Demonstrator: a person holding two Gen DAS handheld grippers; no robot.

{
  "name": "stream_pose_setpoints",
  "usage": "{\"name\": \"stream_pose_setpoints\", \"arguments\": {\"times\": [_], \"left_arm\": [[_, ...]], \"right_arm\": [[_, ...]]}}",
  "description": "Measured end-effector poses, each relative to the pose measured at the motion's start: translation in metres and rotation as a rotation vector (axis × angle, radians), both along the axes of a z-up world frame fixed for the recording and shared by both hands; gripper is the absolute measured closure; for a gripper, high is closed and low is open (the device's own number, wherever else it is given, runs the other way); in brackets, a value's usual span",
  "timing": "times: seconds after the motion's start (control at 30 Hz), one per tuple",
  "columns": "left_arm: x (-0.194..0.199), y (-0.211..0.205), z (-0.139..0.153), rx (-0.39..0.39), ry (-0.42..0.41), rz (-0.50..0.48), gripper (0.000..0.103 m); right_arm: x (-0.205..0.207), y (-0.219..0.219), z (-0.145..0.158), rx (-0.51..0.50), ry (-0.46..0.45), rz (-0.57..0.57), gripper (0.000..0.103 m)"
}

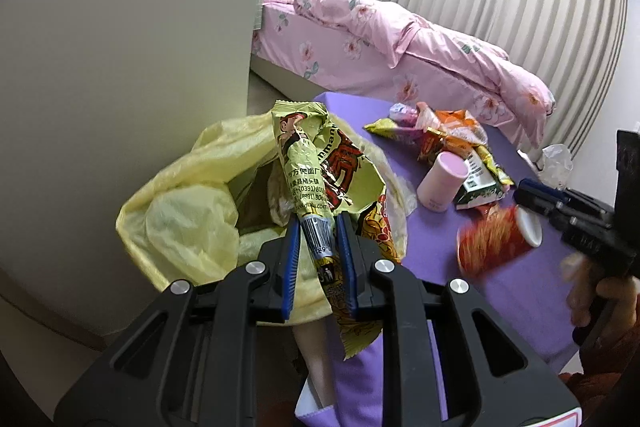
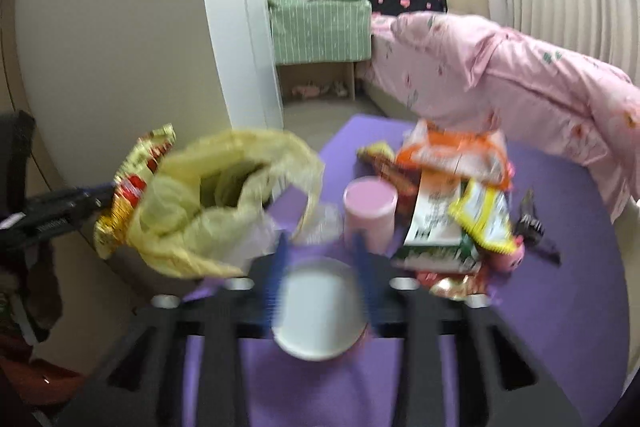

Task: Collect trash
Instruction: 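Carry the wrapper over the yellow bag with the left gripper while the right gripper grasps the red paper cup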

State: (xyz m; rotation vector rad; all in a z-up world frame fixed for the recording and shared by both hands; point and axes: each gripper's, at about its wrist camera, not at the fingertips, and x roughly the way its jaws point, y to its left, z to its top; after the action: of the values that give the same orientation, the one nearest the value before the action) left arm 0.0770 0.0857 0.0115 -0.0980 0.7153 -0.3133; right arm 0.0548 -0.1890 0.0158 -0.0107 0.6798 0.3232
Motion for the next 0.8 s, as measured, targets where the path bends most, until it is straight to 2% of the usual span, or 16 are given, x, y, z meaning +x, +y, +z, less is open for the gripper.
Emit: {"name": "stream_pose_setpoints", "arguments": {"times": [0.07,0.17,0.33,0.4,0.43,0.47,0.53,0.67,0.8], "left_arm": [[0.009,0.007,0.003,-0.018,0.007,-0.005,0.086],[0.019,0.019,0.005,-0.006,0.013,0.040,0.086],[0.016,0.024,-0.001,-0.022,0.029,0.052,0.086],[0.013,0.021,-0.007,-0.030,0.044,0.040,0.086],[0.012,0.018,-0.009,-0.031,0.049,0.034,0.086],[0.012,0.015,-0.012,-0.032,0.057,0.024,0.086],[0.010,0.009,-0.016,-0.035,0.067,0.011,0.086],[0.003,-0.003,-0.020,-0.033,0.071,-0.020,0.086],[-0.003,-0.008,-0.020,-0.025,0.062,-0.033,0.086]], "right_arm": [[0.003,-0.002,0.010,-0.007,-0.030,-0.008,0.078],[0.002,-0.006,0.014,-0.021,-0.045,-0.004,0.078],[-0.011,-0.009,-0.005,-0.003,0.022,0.052,0.077],[-0.021,-0.003,-0.020,-0.038,0.061,0.090,0.066],[-0.025,-0.002,-0.025,-0.051,0.066,0.103,0.054],[-0.032,0.001,-0.030,-0.068,0.041,0.114,0.047],[-0.043,0.003,-0.032,-0.082,-0.038,0.120,0.044],[-0.043,0.000,-0.037,-0.023,-0.040,0.090,0.044],[-0.041,-0.002,-0.039,-0.055,-0.065,0.022,0.044]]}}
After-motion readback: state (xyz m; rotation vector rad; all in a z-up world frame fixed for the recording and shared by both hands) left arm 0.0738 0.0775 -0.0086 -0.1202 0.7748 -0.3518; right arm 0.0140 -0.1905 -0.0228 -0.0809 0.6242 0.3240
